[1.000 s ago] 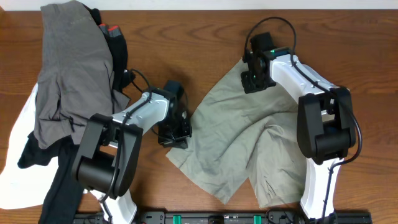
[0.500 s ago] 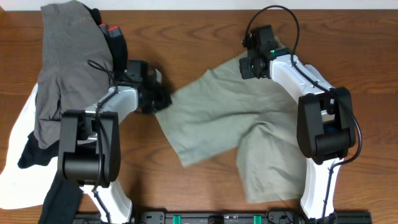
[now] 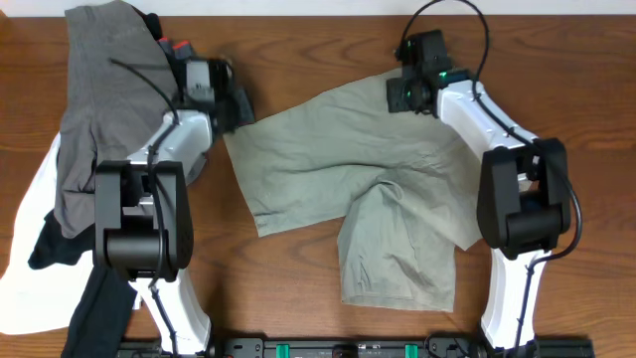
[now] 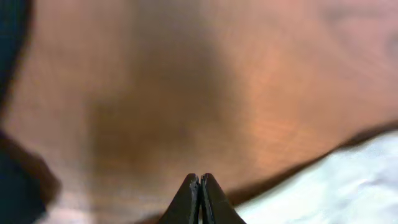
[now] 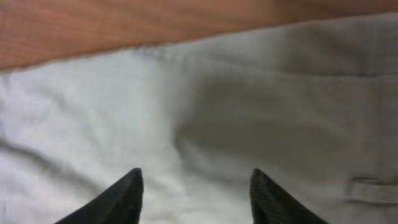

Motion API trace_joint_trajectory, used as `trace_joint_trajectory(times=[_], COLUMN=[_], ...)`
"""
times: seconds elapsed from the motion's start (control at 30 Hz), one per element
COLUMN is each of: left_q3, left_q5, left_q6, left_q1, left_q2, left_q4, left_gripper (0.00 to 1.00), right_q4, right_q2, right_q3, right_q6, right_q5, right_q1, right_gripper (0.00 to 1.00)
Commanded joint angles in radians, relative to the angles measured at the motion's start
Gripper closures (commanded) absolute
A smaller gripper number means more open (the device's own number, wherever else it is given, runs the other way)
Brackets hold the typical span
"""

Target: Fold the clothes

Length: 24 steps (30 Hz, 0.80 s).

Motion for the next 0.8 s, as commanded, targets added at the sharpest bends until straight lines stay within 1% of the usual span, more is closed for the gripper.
trace_joint_trajectory(times=[0.0,0.03,0.07,0.1,0.13,0.17,0.23,0.33,0.37,0.4,0.57,0.67,0.77], left_q3=[0.118,0.143,0.167,0.183,0.192,0.194,0.194,0.194,0.194,0.194,0.193,0.193,0.192], left_q5=[-0.003,0.017,0.037,0.046,0.047,0.047,0.046,0.047,0.047,0.047,0.046,0.045,0.037], left_q6=[0.02,0.02,0.021,0.021,0.021,0.03,0.035,0.035,0.035,0.035,0.035,0.035,0.055], left_q1=[0.003,0.003,0.003,0.002,0.002,0.0,-0.002,-0.002,-0.002,-0.002,-0.002,-0.002,-0.002], left_q2=[-0.006,-0.006,-0.008,-0.01,-0.014,-0.018,-0.028,-0.032,-0.032,-0.032,-0.032,-0.032,-0.032], left_q4=[-0.069,-0.103,-0.145,-0.178,-0.207,-0.228,-0.282,-0.391,-0.432,-0.471,-0.631,-0.665,-0.654], left_gripper=[0.94,0.93,0.89,0.83,0.74,0.69,0.64,0.62,0.62,0.62,0.62,0.62,0.62], right_q4=[-0.003,-0.003,-0.001,0.002,0.005,0.008,-0.001,-0.046,-0.069,-0.101,-0.306,-0.398,-0.469], right_q2=[0.01,0.01,0.01,0.01,0.01,0.01,0.01,0.01,0.01,0.01,0.01,0.01,0.01], right_q3=[0.061,0.069,0.076,0.079,0.08,0.08,0.08,0.08,0.08,0.08,0.08,0.08,0.08], right_q6=[-0.02,-0.03,-0.046,-0.058,-0.072,-0.083,-0.105,-0.143,-0.15,-0.161,-0.184,-0.199,-0.203], right_q5=[0.007,0.003,-0.012,-0.026,-0.046,-0.062,-0.088,-0.121,-0.129,-0.142,-0.232,-0.259,-0.28], right_q1=[-0.053,-0.065,-0.08,-0.093,-0.107,-0.118,-0.138,-0.152,-0.154,-0.153,-0.145,-0.137,-0.125], right_gripper=[0.43,0.43,0.44,0.45,0.46,0.5,0.62,0.9,0.96,0.99,0.99,0.99,0.99])
